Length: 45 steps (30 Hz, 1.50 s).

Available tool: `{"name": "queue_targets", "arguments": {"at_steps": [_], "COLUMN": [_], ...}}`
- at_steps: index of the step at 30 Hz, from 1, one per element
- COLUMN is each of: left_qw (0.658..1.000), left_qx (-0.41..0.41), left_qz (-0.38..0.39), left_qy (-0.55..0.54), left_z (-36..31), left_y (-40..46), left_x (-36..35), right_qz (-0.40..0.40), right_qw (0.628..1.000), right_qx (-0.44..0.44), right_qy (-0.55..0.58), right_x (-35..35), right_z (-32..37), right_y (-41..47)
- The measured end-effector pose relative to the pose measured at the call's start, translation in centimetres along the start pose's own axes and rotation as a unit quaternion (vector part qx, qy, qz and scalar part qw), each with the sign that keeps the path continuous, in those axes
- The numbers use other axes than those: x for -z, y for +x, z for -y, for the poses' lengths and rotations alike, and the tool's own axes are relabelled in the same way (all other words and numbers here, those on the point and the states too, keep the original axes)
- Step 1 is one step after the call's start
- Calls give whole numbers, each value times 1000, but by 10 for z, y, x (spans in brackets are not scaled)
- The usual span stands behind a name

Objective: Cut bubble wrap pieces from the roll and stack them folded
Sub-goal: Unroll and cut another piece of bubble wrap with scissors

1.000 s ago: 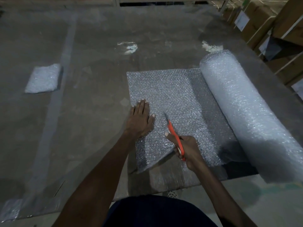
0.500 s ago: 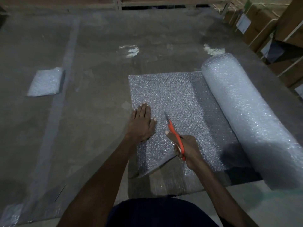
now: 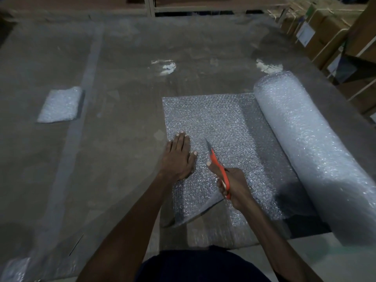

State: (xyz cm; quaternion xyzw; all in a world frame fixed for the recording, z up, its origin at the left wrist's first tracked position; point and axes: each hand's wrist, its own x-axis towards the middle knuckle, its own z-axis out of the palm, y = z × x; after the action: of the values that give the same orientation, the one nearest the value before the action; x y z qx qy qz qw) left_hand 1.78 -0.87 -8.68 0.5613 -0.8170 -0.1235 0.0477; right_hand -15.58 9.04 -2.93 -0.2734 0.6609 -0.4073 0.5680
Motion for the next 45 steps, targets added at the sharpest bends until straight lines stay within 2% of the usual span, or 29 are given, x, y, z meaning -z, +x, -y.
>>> {"name": "queue_targets", "arguments": {"at_steps": [10, 18, 25, 45], "left_qw": [1000, 998, 1000, 1000], "left_qx": [-1, -27, -13, -14], "left_qz": [3, -42, 3, -11], "left_qy": [-1, 34, -6, -8], "left_z": [0, 10, 26, 28], "left_y": [1, 30, 53, 49], "left_x": [1, 21, 21, 17], "right_qz": [5, 6, -5, 1], "right_qw": [1000, 1000, 1000, 1000], "right_qx": [-4, -10, -20, -11], "right_qy": [5, -9, -3, 0], "right_x": [1, -2, -3, -9], "right_z": [0, 10, 12, 21], "right_y": [0, 9, 8, 30]}}
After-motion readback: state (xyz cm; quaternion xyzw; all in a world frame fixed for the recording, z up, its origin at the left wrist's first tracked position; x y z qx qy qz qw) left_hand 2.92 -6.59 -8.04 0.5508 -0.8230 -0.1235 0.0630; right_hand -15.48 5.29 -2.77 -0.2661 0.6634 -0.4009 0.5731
